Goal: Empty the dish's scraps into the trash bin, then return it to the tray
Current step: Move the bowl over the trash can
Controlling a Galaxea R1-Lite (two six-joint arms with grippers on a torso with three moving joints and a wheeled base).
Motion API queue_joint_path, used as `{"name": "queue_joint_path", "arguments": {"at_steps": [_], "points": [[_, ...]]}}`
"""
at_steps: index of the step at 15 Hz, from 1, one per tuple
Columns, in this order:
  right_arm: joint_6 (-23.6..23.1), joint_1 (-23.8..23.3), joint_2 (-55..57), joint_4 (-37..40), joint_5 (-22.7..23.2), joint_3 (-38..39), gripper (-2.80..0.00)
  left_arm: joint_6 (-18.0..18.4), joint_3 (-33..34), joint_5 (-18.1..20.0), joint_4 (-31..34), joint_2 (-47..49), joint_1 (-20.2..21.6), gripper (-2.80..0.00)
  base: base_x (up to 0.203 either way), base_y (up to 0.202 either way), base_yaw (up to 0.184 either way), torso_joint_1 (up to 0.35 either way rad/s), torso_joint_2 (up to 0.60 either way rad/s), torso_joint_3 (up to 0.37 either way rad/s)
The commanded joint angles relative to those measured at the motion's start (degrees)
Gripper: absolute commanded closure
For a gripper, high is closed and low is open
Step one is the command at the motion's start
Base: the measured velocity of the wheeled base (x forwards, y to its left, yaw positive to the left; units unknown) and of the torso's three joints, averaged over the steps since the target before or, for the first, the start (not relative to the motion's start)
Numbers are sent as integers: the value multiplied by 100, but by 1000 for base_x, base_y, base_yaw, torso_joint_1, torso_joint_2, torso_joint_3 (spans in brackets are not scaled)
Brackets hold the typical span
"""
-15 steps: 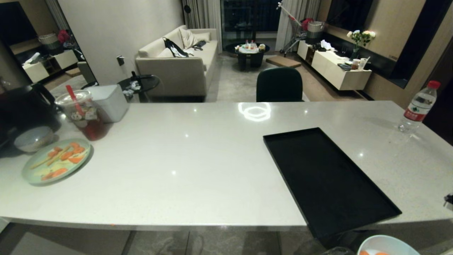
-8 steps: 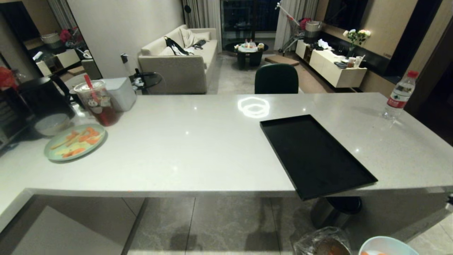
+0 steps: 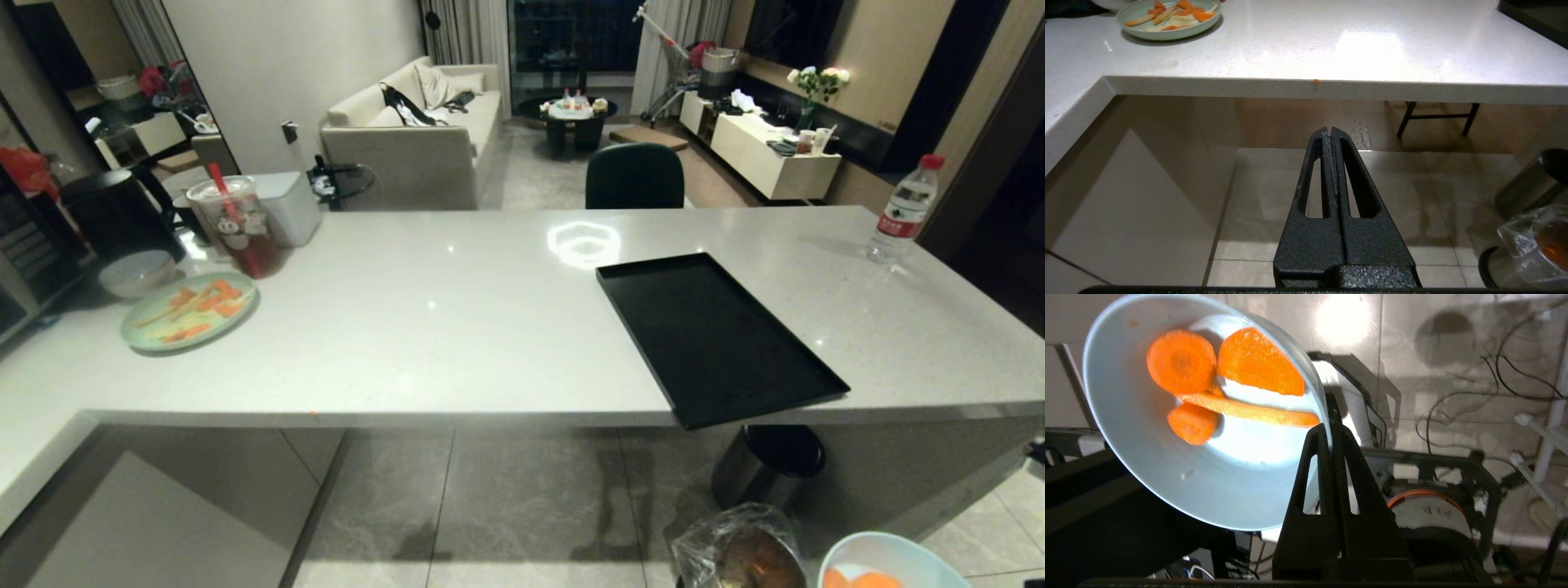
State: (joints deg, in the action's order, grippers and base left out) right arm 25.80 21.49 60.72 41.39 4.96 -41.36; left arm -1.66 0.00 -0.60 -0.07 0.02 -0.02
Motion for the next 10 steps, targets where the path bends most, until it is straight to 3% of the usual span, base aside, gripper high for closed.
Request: {"name": "queue_joint_path", "arguments": {"at_steps": [1,10], "points": [[13,4,28,-67,4,22,0,-4,0,-2,-1,4,2,0,0,0,0,0,0,0],[-13,-21,-604,1,-140,619,0,-10,0,-2,-1,6,2,0,0,0,0,0,0,0]]}}
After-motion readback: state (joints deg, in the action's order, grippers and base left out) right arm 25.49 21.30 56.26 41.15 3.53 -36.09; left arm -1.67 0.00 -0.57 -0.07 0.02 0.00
